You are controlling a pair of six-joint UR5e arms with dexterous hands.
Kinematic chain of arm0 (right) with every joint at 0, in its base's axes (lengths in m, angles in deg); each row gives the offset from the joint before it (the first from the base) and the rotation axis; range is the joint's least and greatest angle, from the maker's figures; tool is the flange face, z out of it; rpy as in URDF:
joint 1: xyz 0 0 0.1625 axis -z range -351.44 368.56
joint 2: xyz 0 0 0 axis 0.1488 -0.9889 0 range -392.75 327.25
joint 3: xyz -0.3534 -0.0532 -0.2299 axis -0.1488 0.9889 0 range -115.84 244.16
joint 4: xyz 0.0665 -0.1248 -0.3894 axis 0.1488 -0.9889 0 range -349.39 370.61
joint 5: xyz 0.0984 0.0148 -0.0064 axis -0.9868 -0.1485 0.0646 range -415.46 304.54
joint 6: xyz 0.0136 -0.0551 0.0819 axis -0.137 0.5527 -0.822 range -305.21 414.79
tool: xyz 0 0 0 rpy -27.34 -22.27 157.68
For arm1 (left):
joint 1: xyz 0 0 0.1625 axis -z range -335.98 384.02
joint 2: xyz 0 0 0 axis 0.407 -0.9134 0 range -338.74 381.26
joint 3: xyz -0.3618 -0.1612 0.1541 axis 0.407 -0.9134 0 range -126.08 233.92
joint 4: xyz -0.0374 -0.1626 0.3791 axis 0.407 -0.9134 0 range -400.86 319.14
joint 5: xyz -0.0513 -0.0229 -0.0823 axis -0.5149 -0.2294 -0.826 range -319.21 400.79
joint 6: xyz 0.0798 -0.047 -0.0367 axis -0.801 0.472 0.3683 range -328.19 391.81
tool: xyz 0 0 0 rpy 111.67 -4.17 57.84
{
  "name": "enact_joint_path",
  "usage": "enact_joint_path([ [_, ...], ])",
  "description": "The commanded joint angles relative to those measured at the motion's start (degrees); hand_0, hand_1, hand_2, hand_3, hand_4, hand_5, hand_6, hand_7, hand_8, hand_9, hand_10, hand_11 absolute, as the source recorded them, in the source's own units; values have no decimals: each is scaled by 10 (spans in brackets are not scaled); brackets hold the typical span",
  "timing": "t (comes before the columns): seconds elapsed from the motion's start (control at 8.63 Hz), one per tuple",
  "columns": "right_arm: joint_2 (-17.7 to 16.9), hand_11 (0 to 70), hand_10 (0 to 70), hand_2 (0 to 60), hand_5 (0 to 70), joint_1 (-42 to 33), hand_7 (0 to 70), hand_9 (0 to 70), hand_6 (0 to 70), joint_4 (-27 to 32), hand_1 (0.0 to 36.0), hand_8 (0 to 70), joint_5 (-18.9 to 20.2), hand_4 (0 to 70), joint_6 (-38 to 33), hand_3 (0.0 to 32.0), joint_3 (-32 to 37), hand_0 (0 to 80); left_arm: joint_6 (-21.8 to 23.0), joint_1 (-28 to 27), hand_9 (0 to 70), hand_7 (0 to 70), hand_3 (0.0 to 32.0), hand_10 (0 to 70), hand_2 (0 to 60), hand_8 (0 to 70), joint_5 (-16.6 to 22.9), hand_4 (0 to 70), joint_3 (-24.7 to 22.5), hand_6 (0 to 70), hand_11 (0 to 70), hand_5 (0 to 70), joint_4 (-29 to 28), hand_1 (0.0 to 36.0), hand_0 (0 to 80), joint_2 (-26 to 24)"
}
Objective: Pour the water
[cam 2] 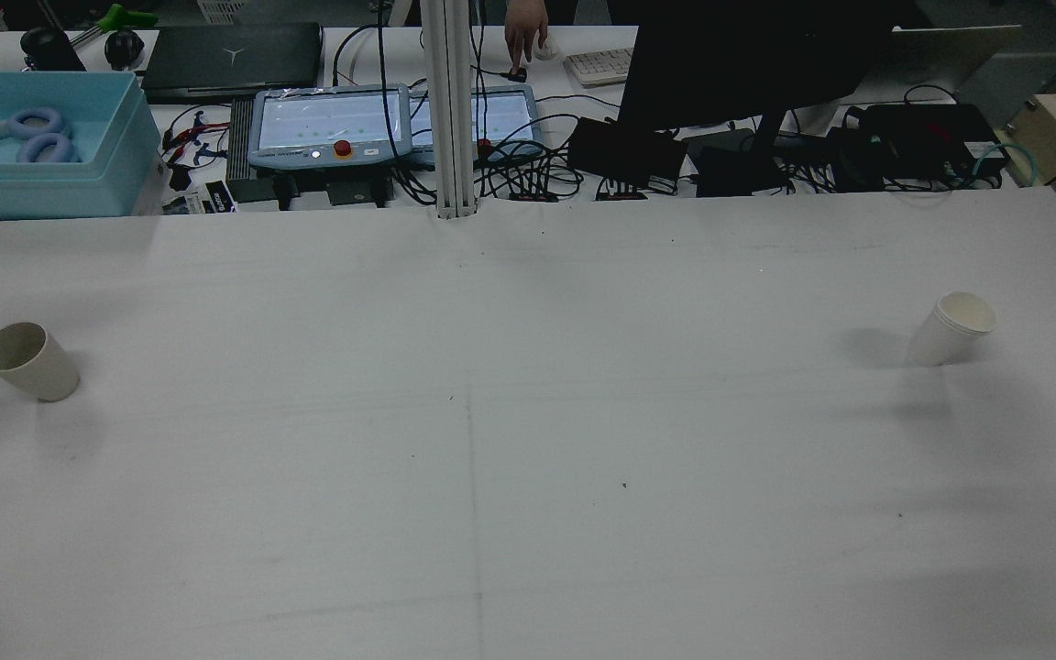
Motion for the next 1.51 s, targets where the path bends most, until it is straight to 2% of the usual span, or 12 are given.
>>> enact_joint_path([
  [0.0, -7, 172, 117, 29, 196, 9, 378, 420, 311, 7, 47, 304, 7, 284, -1, 0, 2, 461, -40, -15, 33, 115, 0, 85, 0, 45, 0, 204, 9, 42, 141, 50, -20, 88, 571, 3],
  [0.12, -3, 156, 106, 26, 194, 15, 376, 411, 303, 7, 48, 296, 7, 267, 6, 0, 5, 459, -86, -16, 23, 92, 0, 65, 0, 45, 1, 148, 9, 17, 119, 30, -24, 147, 624, -7],
  [0.23, -1, 156, 106, 32, 189, 21, 376, 414, 306, 7, 49, 295, 7, 272, 12, 0, 6, 459, -123, -17, 4, 56, 46, 41, 0, 34, 5, 55, 17, 0, 91, 0, -11, 202, 730, -28],
  [0.35, 0, 159, 108, 35, 189, 22, 383, 419, 314, 7, 47, 298, 7, 279, 13, 0, 6, 458, -130, -17, 0, 39, 62, 11, 0, 25, 10, 38, 61, 0, 46, 0, -27, 199, 718, -37],
  [0.46, 0, 157, 107, 36, 192, 23, 387, 420, 318, 7, 46, 299, 7, 279, 13, 0, 6, 457, -129, -15, 0, 28, 22, 0, 0, 19, 11, 54, 98, 0, 22, 0, -57, 158, 624, -32],
  [0.58, 0, 146, 100, 30, 196, 22, 389, 419, 322, 7, 43, 300, 5, 286, 12, 0, 4, 456, -133, -16, 0, 29, 12, 0, 0, 23, 10, 57, 126, 0, 14, 0, -77, 140, 607, -22],
  [0.7, 0, 135, 92, 25, 199, 23, 392, 414, 322, 7, 43, 296, 3, 287, 11, 0, 2, 457, -138, -16, 2, 32, 18, 0, 0, 22, 10, 57, 161, 0, 23, 0, -106, 137, 603, -20],
  [0.81, 7, 148, 100, 36, 191, 23, 386, 419, 318, 7, 47, 302, 3, 277, 12, 0, 5, 458, -146, -16, 0, 25, 0, 2, 0, 13, 10, 82, 177, 0, 27, 0, -113, 136, 599, -24],
  [1.04, 8, 156, 106, 53, 189, 25, 391, 427, 323, 7, 49, 307, 3, 283, 19, 0, 6, 456, -191, -21, 0, 19, 0, 2, 0, 6, 8, 99, 183, 0, 27, 0, -121, 137, 603, -29],
  [1.27, 8, 160, 109, 43, 184, 27, 389, 428, 320, 7, 45, 305, 2, 280, 25, 0, 6, 456, -210, -62, 0, 16, 0, 0, 0, 10, 2, 107, 208, 0, 11, 0, -118, 127, 596, -48],
  [1.39, 8, 159, 109, 43, 181, 28, 388, 429, 320, 7, 36, 306, 2, 281, 25, 0, 6, 442, -226, -65, 0, 13, 0, 0, 0, 10, 2, 103, 219, 0, 8, 0, -117, 127, 594, -59],
])
